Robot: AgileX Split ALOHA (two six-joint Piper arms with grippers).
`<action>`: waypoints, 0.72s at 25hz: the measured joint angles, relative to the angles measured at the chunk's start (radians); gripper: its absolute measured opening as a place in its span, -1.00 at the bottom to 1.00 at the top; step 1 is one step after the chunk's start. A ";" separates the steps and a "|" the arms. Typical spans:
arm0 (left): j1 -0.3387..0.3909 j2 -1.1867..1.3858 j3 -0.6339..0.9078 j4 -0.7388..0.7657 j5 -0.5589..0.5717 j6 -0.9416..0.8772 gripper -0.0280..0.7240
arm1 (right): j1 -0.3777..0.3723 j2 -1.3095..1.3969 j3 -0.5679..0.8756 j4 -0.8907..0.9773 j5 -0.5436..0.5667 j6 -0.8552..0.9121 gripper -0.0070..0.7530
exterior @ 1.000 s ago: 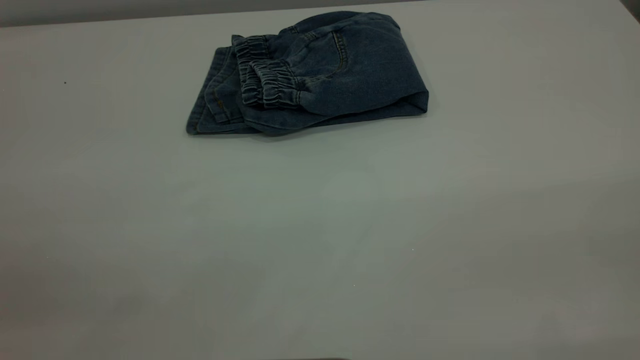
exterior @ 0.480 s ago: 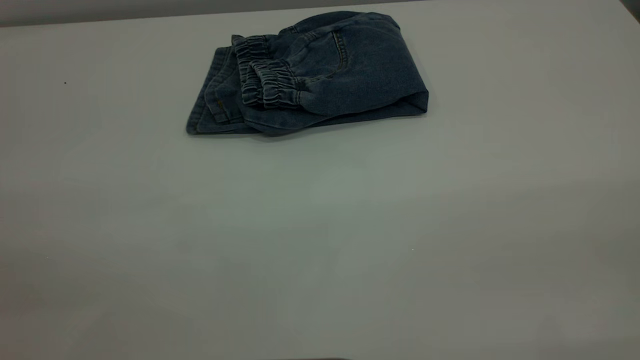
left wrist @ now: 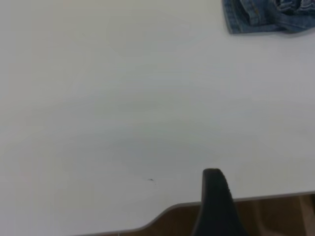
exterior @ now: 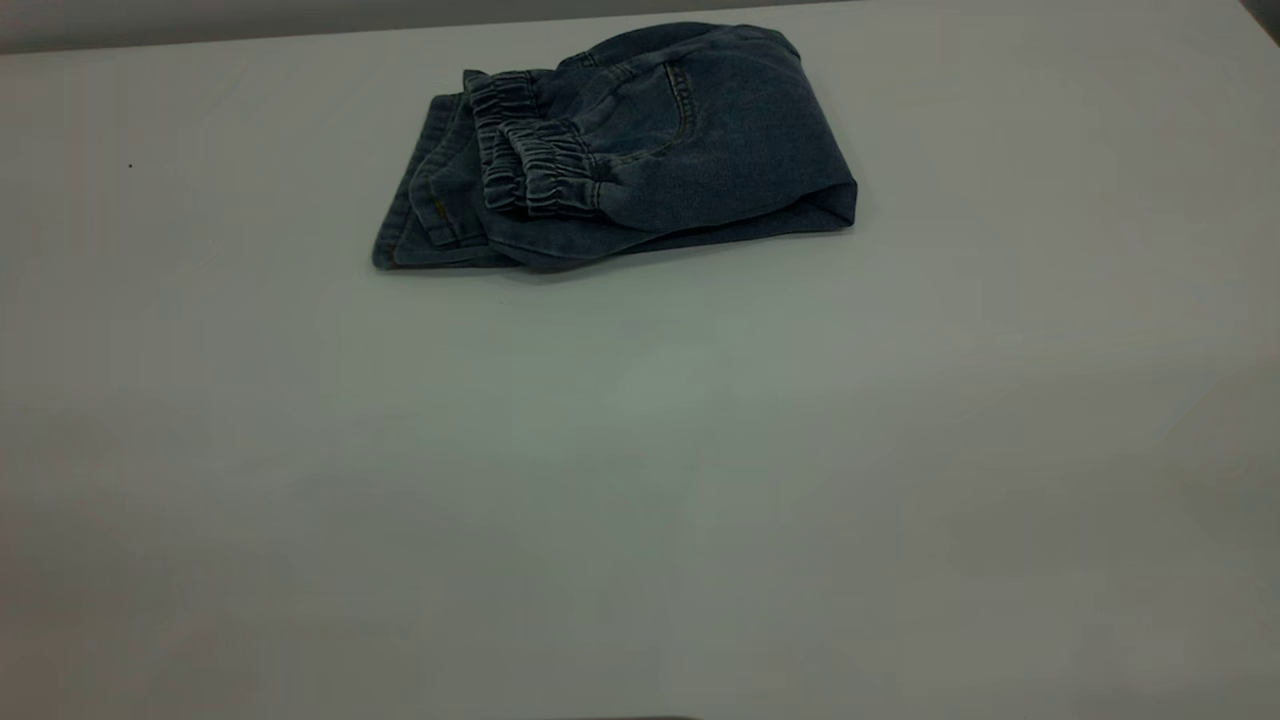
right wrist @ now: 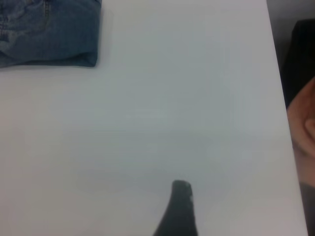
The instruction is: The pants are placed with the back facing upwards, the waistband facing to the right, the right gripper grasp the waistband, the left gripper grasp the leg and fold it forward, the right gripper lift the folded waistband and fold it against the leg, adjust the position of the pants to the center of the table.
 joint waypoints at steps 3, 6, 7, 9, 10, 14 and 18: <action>0.000 0.000 0.000 0.000 0.000 0.000 0.21 | -0.001 0.000 0.000 0.000 0.000 0.000 0.49; 0.000 0.000 0.000 0.000 0.000 0.000 0.21 | -0.001 0.000 0.000 0.000 0.000 0.000 0.49; 0.000 0.000 0.000 0.000 0.000 0.000 0.21 | -0.001 0.000 0.000 0.000 0.000 0.000 0.49; 0.000 0.000 0.000 0.000 0.001 0.000 0.21 | -0.001 0.000 0.000 0.000 0.000 0.000 0.49; 0.000 0.000 0.000 0.000 0.001 0.000 0.21 | -0.001 0.000 0.000 0.000 0.000 0.000 0.49; 0.000 0.000 0.000 0.000 0.001 0.000 0.21 | -0.001 0.000 0.000 0.000 0.000 0.000 0.49; 0.000 0.000 0.000 0.000 0.002 0.000 0.21 | -0.001 0.000 0.000 -0.018 0.000 0.036 0.49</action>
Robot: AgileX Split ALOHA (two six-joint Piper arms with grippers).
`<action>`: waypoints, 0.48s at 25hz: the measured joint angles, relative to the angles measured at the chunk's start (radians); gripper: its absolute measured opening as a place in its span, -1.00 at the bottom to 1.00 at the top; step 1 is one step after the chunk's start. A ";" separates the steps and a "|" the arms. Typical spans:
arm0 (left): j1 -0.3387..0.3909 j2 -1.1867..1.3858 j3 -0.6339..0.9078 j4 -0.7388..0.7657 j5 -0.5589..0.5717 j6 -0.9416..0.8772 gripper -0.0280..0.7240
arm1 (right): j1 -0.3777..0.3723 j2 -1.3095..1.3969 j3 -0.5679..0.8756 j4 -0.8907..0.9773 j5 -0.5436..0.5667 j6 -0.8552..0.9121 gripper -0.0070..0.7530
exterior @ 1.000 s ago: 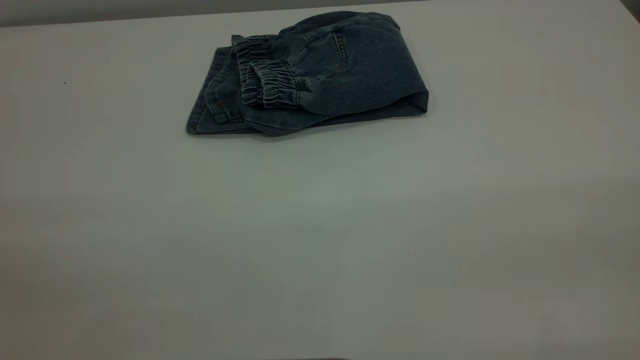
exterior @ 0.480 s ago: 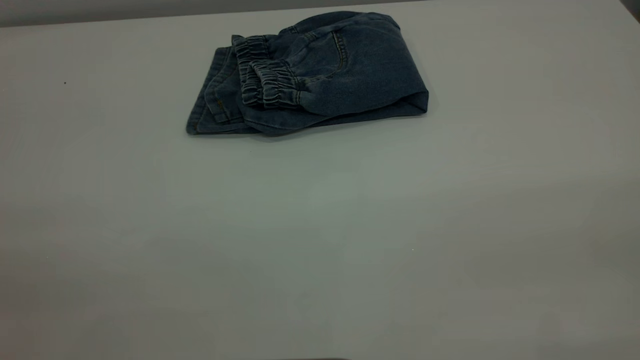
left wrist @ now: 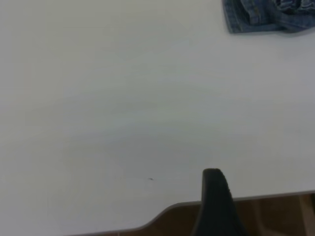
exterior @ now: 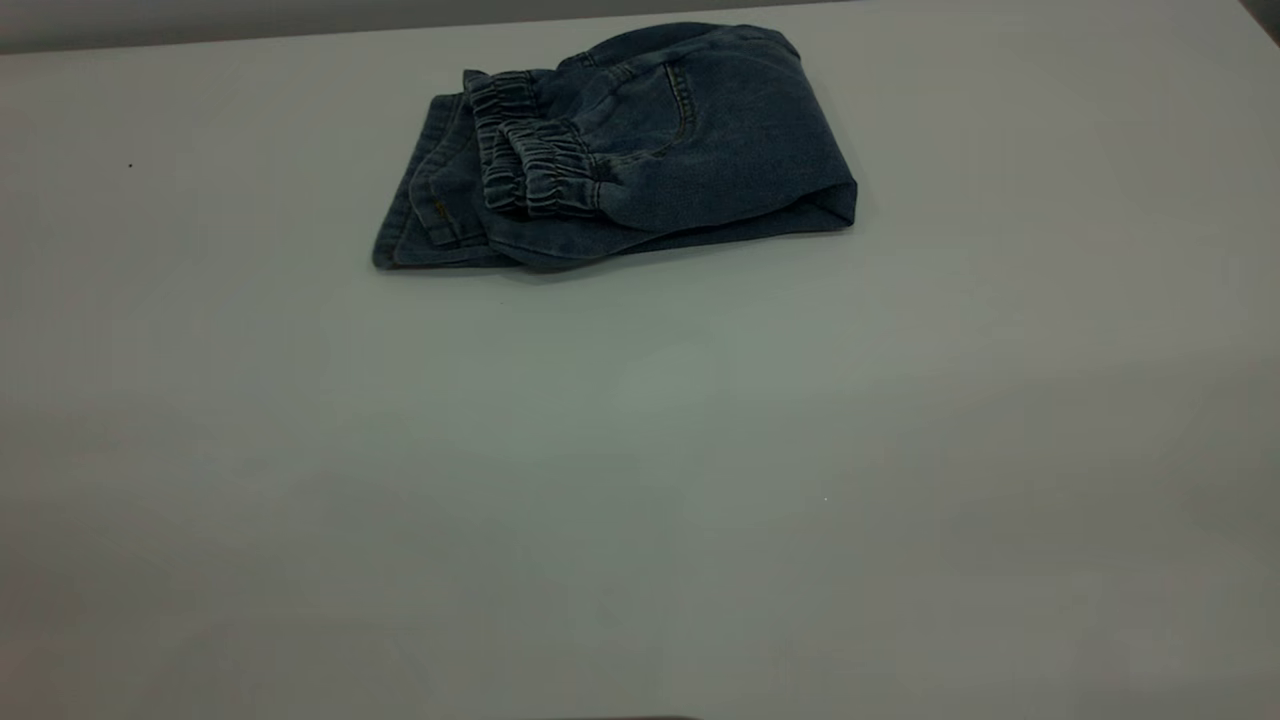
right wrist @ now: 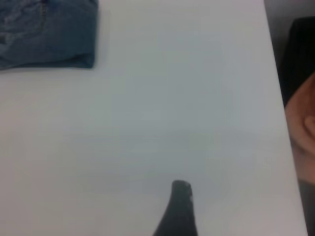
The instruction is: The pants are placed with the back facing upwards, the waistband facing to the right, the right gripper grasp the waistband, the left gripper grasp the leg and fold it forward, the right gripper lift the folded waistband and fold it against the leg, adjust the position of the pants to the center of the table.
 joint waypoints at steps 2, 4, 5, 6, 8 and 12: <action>0.000 0.000 0.000 0.000 0.000 0.000 0.21 | 0.000 0.000 0.000 -0.026 -0.002 0.032 0.49; 0.000 0.000 0.000 0.000 0.001 0.000 0.21 | 0.000 0.000 0.000 -0.038 -0.005 0.051 0.49; 0.000 0.000 0.000 0.000 0.001 0.000 0.21 | 0.000 0.000 0.000 -0.039 -0.007 0.053 0.49; 0.000 0.000 0.000 0.000 0.001 0.000 0.21 | 0.000 0.000 0.000 -0.039 -0.007 0.054 0.49; 0.000 0.000 0.000 0.000 0.001 0.000 0.21 | 0.000 0.000 0.000 -0.039 -0.007 0.057 0.49; 0.000 0.000 0.000 0.000 0.001 0.000 0.21 | 0.000 0.000 0.000 -0.039 -0.008 0.058 0.49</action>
